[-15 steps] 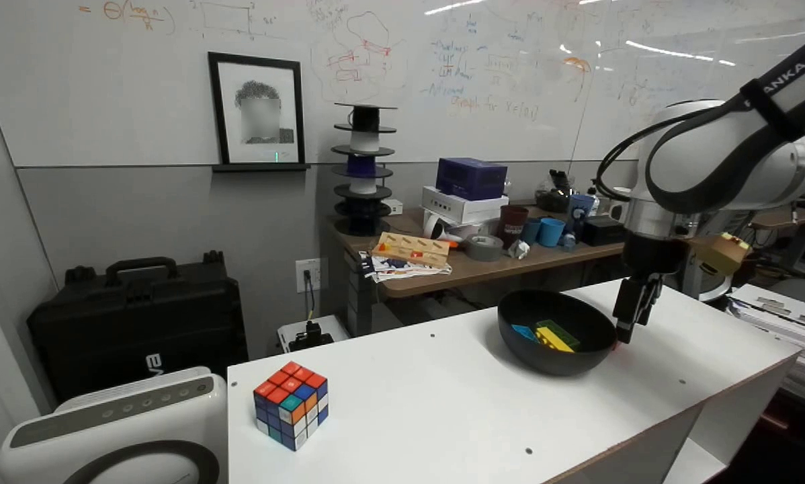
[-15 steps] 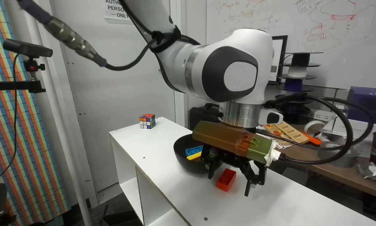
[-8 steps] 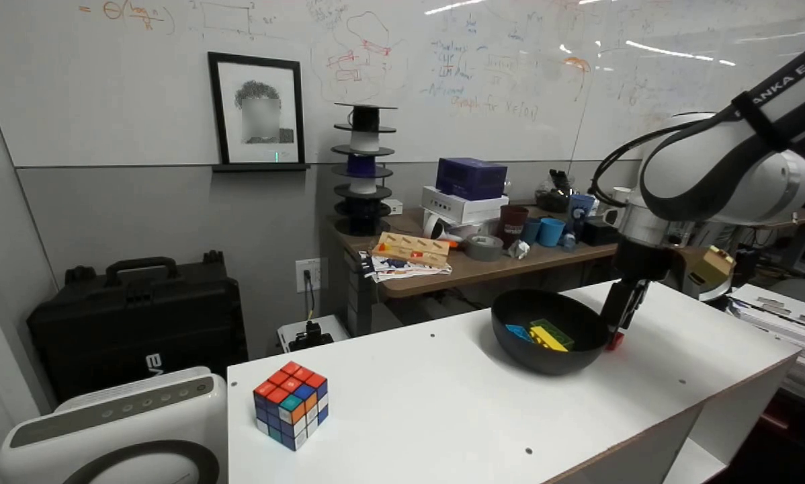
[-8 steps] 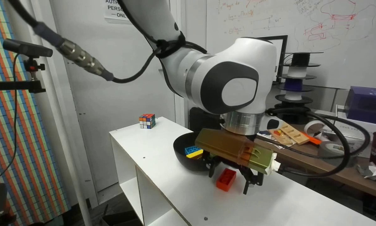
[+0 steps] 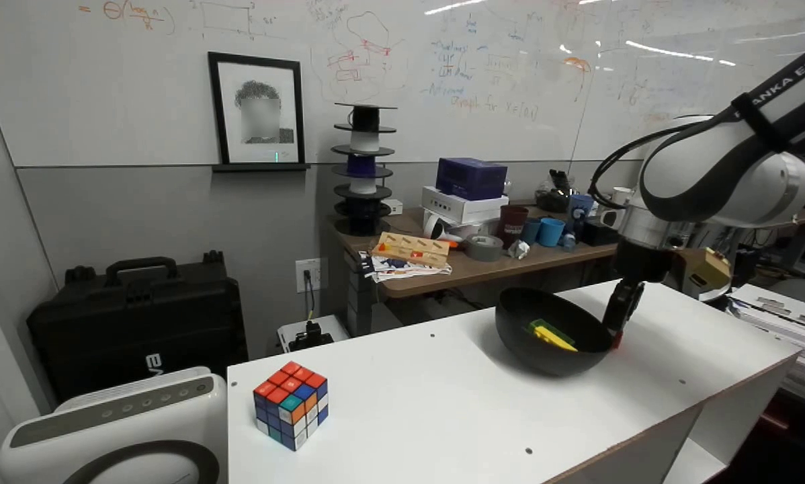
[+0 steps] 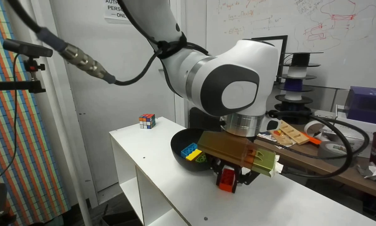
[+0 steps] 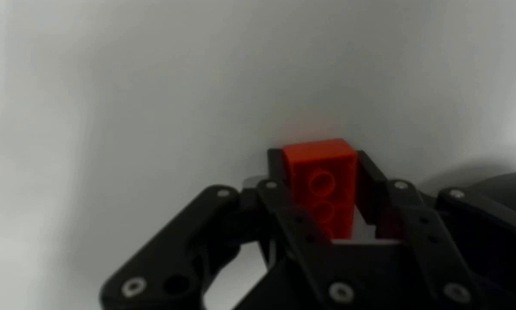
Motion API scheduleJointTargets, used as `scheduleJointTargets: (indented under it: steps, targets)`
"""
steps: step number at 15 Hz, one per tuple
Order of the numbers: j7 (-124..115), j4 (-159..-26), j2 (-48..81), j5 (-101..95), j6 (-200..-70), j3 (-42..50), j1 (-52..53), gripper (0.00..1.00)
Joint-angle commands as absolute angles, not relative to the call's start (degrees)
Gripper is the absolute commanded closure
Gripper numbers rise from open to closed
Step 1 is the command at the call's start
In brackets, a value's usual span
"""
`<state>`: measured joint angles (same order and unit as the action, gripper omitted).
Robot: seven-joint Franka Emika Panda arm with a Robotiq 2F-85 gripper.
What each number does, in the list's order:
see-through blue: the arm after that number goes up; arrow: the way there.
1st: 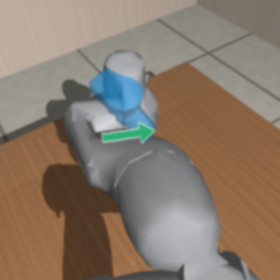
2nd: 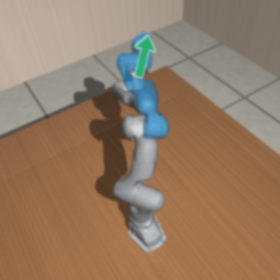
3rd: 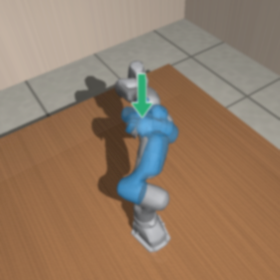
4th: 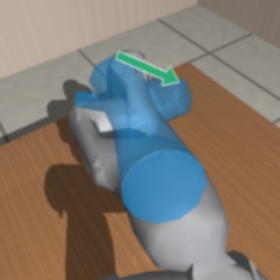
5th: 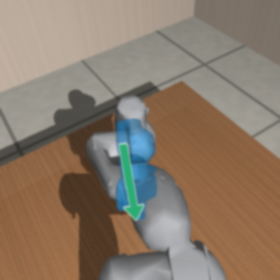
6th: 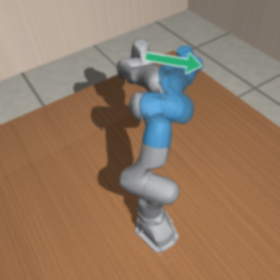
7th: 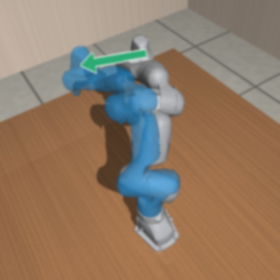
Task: Put the blocks on the counter in the bowl
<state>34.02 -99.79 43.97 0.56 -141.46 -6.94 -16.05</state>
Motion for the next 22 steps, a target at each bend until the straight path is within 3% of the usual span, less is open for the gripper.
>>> scheduleJointTargets:
  steps: [1,7,17,22]
  targets:
    - [36.9,-101.0,42.5,0.9,-141.9,-7.6,-16.6,0.88]
    - [37.9,-101.9,41.0,0.7,-143.1,-7.2,-15.9,0.89]
    - [25.7,-113.7,24.0,-2.1,-147.7,-5.7,-7.3,0.89]
    - [24.4,-109.7,27.3,-2.0,-145.0,-5.8,-4.2,0.89]
